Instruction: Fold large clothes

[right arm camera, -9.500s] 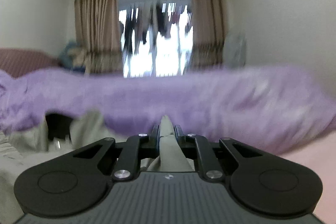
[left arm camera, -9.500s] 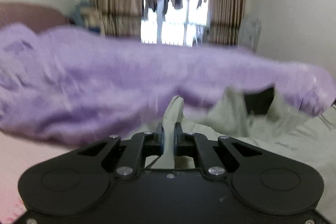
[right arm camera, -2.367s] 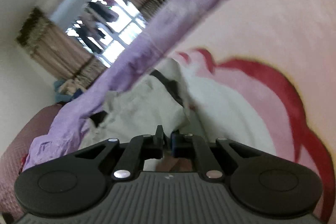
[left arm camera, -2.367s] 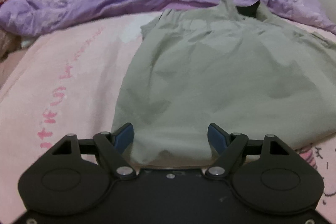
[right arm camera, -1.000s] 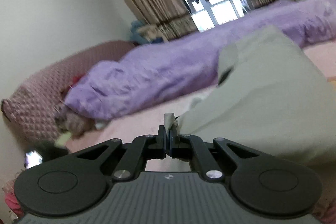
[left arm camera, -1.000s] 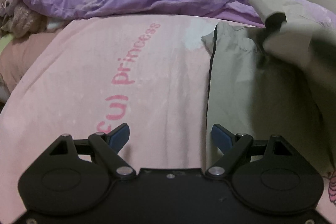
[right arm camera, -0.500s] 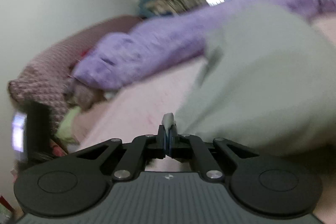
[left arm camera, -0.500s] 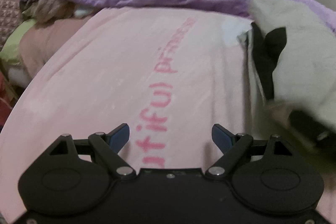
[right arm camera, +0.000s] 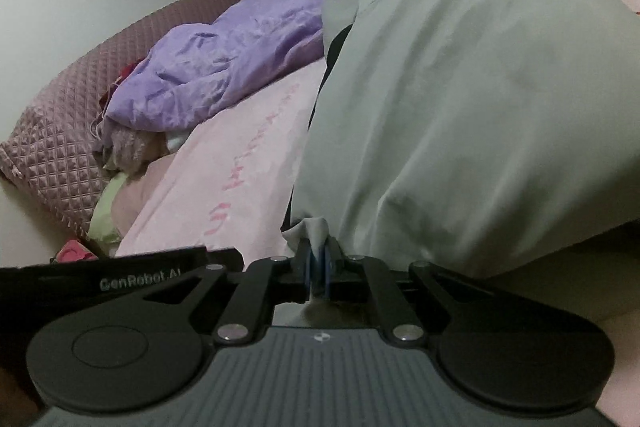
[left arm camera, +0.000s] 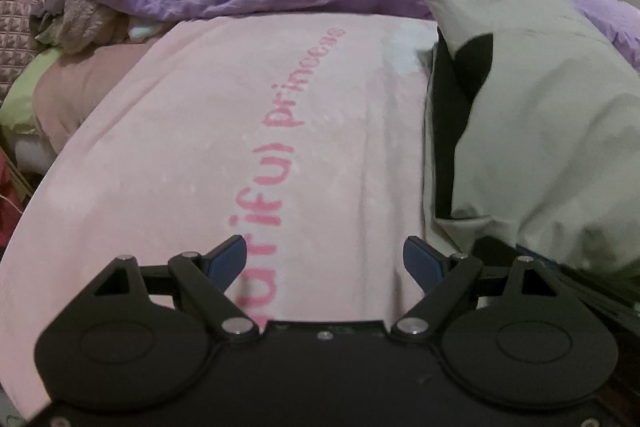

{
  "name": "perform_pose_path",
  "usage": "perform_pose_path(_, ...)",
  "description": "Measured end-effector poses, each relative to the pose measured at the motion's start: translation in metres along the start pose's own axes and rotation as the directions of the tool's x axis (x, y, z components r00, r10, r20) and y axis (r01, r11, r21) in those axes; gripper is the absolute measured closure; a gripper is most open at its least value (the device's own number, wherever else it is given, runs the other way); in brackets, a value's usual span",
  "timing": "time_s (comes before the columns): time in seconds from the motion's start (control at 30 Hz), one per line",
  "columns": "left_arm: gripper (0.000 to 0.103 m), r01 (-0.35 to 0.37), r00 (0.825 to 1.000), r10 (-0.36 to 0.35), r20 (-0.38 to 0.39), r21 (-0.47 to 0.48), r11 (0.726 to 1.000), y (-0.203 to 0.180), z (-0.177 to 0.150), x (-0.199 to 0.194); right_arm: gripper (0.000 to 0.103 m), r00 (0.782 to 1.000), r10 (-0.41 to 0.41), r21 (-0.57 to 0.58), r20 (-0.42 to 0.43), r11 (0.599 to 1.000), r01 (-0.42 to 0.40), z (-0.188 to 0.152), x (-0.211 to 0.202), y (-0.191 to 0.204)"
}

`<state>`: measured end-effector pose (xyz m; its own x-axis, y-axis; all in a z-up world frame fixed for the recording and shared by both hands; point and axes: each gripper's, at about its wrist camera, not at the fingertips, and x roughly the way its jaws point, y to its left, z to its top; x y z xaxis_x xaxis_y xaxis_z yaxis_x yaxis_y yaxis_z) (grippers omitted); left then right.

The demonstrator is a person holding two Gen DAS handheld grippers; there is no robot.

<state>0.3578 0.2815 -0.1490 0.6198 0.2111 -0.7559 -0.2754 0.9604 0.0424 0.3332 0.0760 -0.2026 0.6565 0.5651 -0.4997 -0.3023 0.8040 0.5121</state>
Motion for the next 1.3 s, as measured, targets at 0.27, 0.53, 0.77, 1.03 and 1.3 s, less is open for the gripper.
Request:
perform_pose_path(0.27,0.016,-0.023,0.998,0.022,-0.051,-0.006,1.000,-0.001,-0.018,0.009,0.100,1.000,-0.008,-0.021,0.027,1.000,0.009,-0.007,0.003,0.001)
perform_pose_path(0.53,0.016,-0.039,0.998,0.039,-0.042,-0.006,0.999,-0.001,-0.013,0.004,0.100,0.999,0.008,-0.019,0.039,1.000,-0.008,-0.009,0.003,-0.001)
perform_pose_path(0.77,0.016,-0.024,1.000,0.024,-0.006,-0.019,1.000,0.001,-0.006,-0.011,0.088,0.999,0.050,-0.042,0.003,0.998,-0.050,0.007,-0.027,0.008)
perform_pose_path(1.03,0.016,0.180,0.963,-0.173,0.204,-0.013,0.984,-0.041,0.039,-0.058,0.093,0.912,-0.085,-0.104,0.401,0.985,0.138,0.062,-0.150,-0.006)
perform_pose_path(1.3,0.010,0.104,0.993,-0.111,0.036,0.156,0.982,-0.106,0.001,0.024,0.103,0.924,-0.341,-0.190,0.173,0.909,0.371,0.017,-0.055,-0.068)
